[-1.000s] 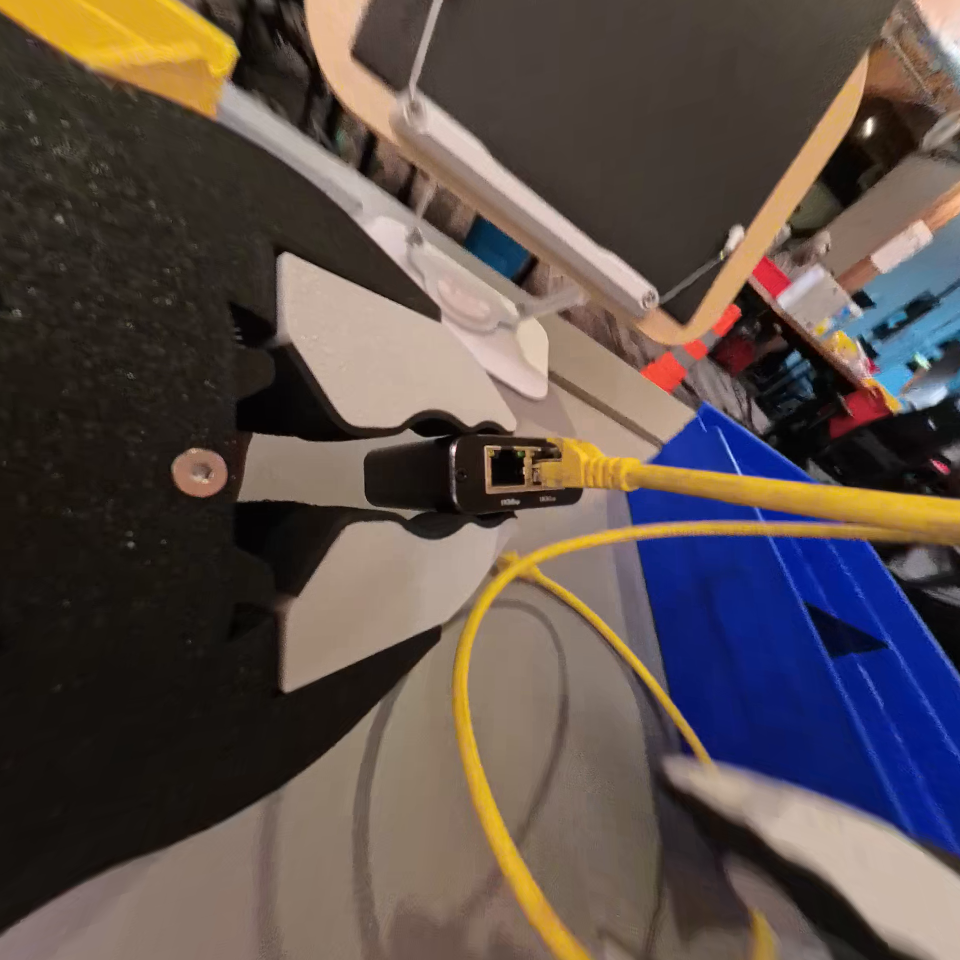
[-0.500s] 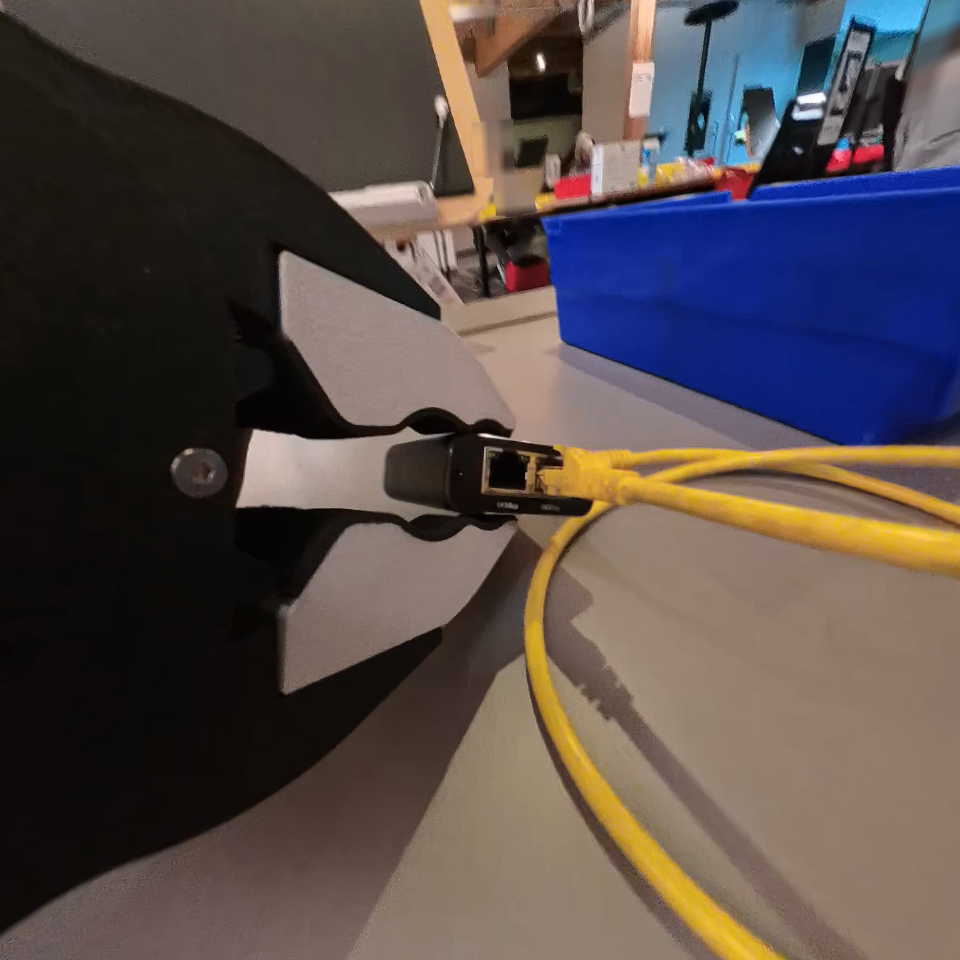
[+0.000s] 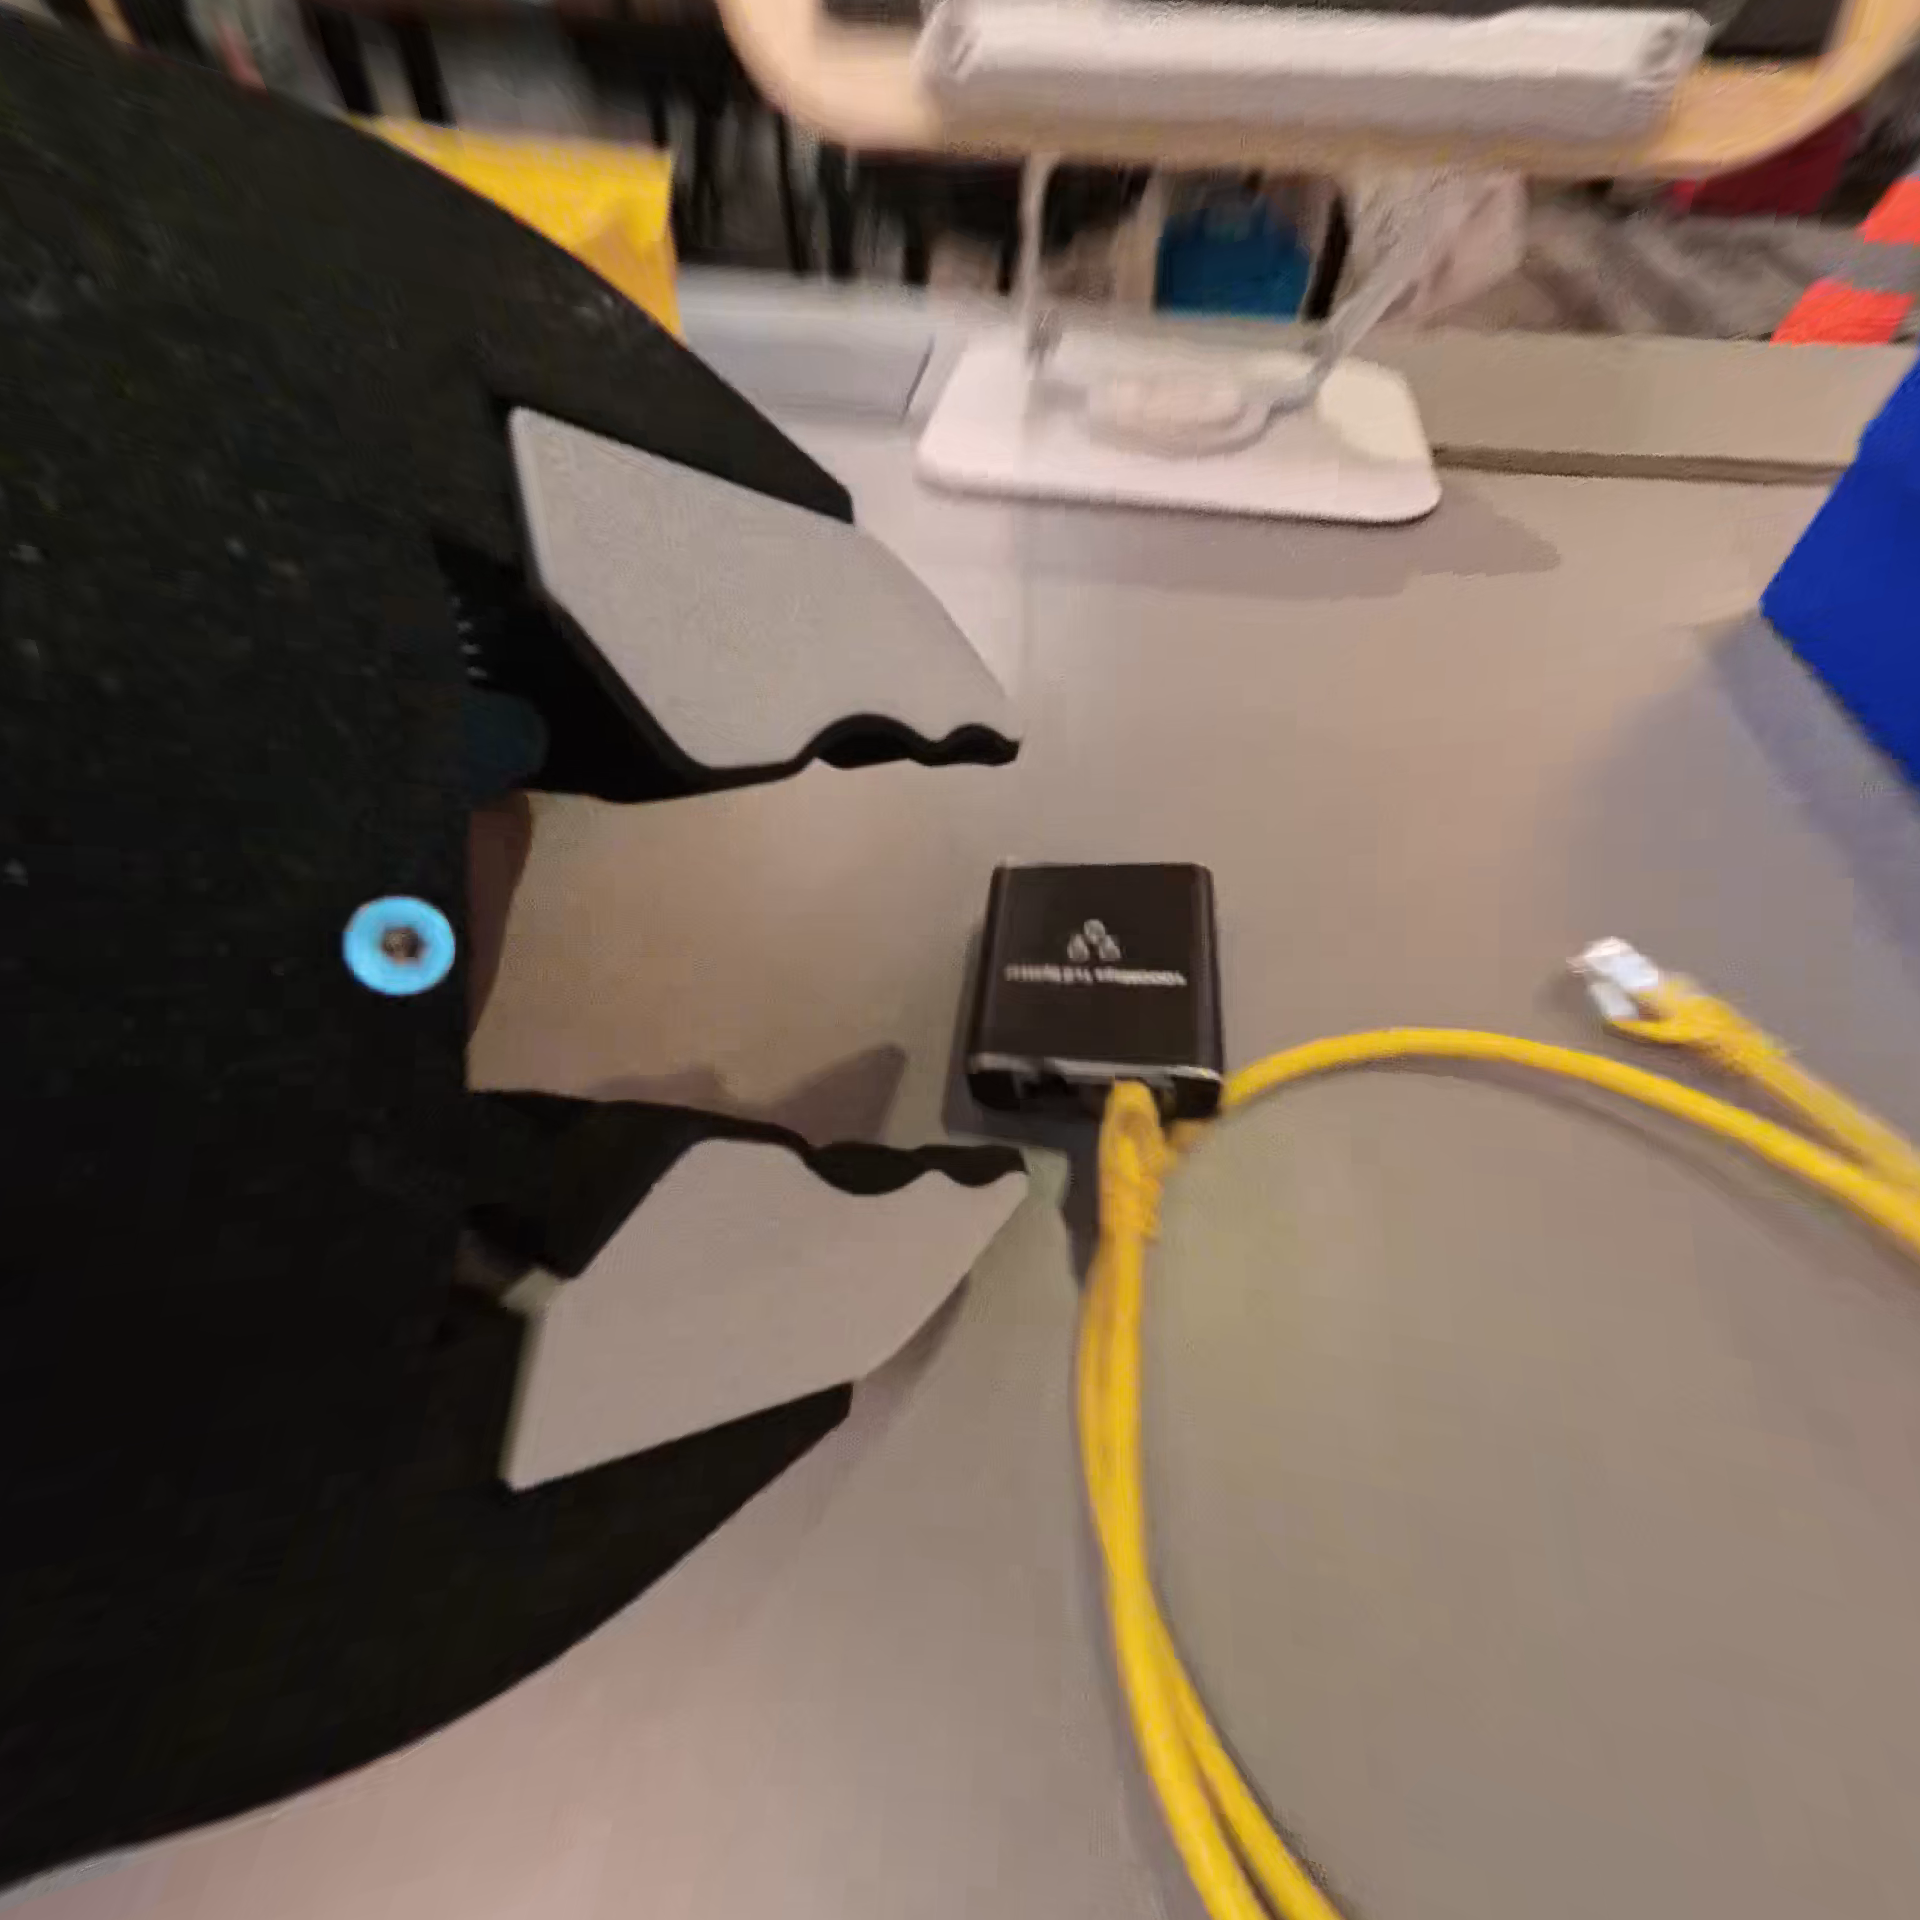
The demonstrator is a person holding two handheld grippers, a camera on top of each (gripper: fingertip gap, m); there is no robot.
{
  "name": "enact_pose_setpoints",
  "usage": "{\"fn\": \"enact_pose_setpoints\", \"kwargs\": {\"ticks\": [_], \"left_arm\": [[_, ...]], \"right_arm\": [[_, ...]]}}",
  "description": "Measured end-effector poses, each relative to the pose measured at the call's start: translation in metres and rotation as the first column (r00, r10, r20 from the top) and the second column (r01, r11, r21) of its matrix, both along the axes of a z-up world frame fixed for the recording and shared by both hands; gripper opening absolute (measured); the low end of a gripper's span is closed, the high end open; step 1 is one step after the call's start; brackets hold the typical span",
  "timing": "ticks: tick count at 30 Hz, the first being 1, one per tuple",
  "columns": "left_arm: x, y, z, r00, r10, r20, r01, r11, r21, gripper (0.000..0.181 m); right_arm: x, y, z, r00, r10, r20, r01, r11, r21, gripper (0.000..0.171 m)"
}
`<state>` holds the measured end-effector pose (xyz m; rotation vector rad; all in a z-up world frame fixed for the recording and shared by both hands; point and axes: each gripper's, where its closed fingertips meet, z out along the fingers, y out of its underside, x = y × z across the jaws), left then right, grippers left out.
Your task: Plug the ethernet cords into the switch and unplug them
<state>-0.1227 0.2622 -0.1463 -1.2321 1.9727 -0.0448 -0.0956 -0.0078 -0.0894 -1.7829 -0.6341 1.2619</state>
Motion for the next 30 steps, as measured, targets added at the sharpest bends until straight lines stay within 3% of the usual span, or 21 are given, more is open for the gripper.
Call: {"fn": "enact_pose_setpoints", "kwargs": {"ticks": [2,4,9,11,13,15,18,23,25,30], "left_arm": [[-0.005,-0.022,0.016,0.984,0.107,0.145,-0.064,0.959,-0.278,0.069],[0.0,-0.043,0.032,0.945,0.177,0.276,-0.023,0.875,-0.484,0.064],[-0.021,-0.07,0.074,0.884,0.308,0.353,0.045,0.694,-0.718,0.066],[-0.06,-0.054,0.101,0.859,0.332,0.389,0.054,0.698,-0.714,0.063],[-0.114,-0.026,0.104,0.898,0.316,0.306,-0.038,0.749,-0.662,0.059],[-0.173,0.002,0.085,0.957,0.275,0.094,-0.163,0.776,-0.61,0.05],[-0.226,0.059,0.059,0.94,0.303,-0.157,-0.34,0.809,-0.48,0.047],[-0.225,0.085,0.016,0.89,0.186,-0.416,-0.402,0.75,-0.525,0.041],[-0.227,0.079,0.002,0.861,0.087,-0.502,-0.404,0.718,-0.568,0.038],[-0.221,0.065,-0.008,0.845,-0.059,-0.531,-0.413,0.56,-0.718,0.021]], "right_arm": [[0.001,-0.001,-0.001,1.0,0.007,-0.001,-0.007,1.0,-0.005,0.032],[-0.001,0.0,-0.002,1.0,0.021,-0.01,-0.021,1.0,-0.016,0.032],[-0.01,0.005,-0.007,0.999,0.04,-0.011,-0.041,0.998,-0.045,0.032],[-0.011,0.003,-0.012,0.999,0.045,0.011,-0.044,0.998,-0.052,0.032],[-0.012,0.0,-0.018,0.998,0.057,0.035,-0.055,0.997,-0.062,0.032],[-0.012,0.002,-0.025,0.997,0.065,0.049,-0.06,0.995,-0.083,0.032],[-0.014,0.005,-0.031,0.995,0.079,0.059,-0.071,0.991,-0.116,0.032],[-0.022,0.009,-0.034,0.992,0.099,0.076,-0.089,0.988,-0.124,0.032],[-0.023,0.009,-0.034,0.993,0.093,0.069,-0.084,0.988,-0.127,0.032],[-0.02,0.007,-0.039,0.993,0.089,0.078,-0.077,0.987,-0.144,0.032]]}}
